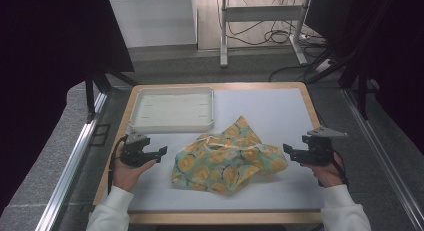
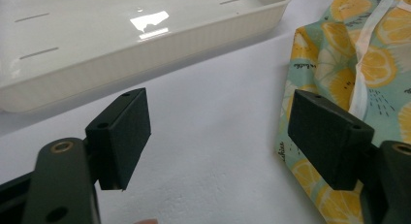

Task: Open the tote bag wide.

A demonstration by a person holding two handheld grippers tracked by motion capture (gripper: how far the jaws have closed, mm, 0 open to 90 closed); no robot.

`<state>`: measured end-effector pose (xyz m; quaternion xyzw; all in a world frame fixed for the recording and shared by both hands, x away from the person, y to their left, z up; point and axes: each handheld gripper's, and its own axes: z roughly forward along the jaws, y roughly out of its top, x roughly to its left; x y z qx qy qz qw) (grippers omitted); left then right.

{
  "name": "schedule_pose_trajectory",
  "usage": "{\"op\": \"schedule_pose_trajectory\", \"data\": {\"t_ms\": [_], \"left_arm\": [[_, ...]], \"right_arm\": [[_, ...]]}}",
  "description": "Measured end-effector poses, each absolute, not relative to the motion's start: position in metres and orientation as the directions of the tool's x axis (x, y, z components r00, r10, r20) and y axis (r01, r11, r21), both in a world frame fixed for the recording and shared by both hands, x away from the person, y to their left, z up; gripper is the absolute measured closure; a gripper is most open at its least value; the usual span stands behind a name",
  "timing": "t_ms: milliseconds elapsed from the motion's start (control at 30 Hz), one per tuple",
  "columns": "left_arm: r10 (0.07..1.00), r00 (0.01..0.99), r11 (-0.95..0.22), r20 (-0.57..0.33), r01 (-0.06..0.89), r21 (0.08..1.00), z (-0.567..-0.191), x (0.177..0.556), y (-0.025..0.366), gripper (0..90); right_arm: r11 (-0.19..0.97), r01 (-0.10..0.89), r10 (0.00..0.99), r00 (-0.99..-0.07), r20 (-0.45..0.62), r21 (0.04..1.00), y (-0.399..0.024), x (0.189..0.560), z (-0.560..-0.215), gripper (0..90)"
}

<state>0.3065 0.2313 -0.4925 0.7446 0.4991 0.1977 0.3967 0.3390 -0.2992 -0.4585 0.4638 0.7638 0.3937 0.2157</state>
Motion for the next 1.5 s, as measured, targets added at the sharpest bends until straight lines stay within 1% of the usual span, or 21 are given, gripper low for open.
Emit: {"op": "schedule_pose_trajectory", "data": {"t_ms": [133,333,733,967,1200,1333,1500], "left_arm": [[0.901,0.422,-0.183,-0.103,0.584,0.791,-0.494,0.309,0.23,25.9],[0.894,0.435,-0.196,-0.103,0.589,0.784,-0.496,0.306,0.229,26.4],[0.892,0.436,-0.186,-0.117,0.59,0.785,-0.491,0.303,0.232,27.2],[0.892,0.436,-0.185,-0.118,0.59,0.786,-0.489,0.303,0.232,27.4],[0.89,0.44,-0.183,-0.121,0.587,0.788,-0.488,0.305,0.232,31.2],[0.891,0.436,-0.173,-0.125,0.581,0.795,-0.482,0.299,0.233,32.1],[0.882,0.457,-0.171,-0.119,0.544,0.822,-0.465,0.287,0.237,32.8]], "right_arm": [[0.262,0.546,0.878,-0.476,0.038,0.796,-0.301,0.341,-0.462,19.4],[0.261,0.549,0.884,-0.465,0.032,0.794,-0.302,0.343,-0.463,19.4],[0.263,0.545,0.887,-0.46,0.022,0.796,-0.304,0.342,-0.461,21.4],[0.269,0.548,0.882,-0.47,0.026,0.792,-0.304,0.342,-0.462,21.4],[0.272,0.553,0.887,-0.462,0.019,0.787,-0.306,0.343,-0.465,21.4],[0.267,0.551,0.886,-0.462,0.022,0.791,-0.304,0.344,-0.463,21.4],[0.265,0.548,0.877,-0.479,0.038,0.793,-0.3,0.347,-0.463,21.3]]}}
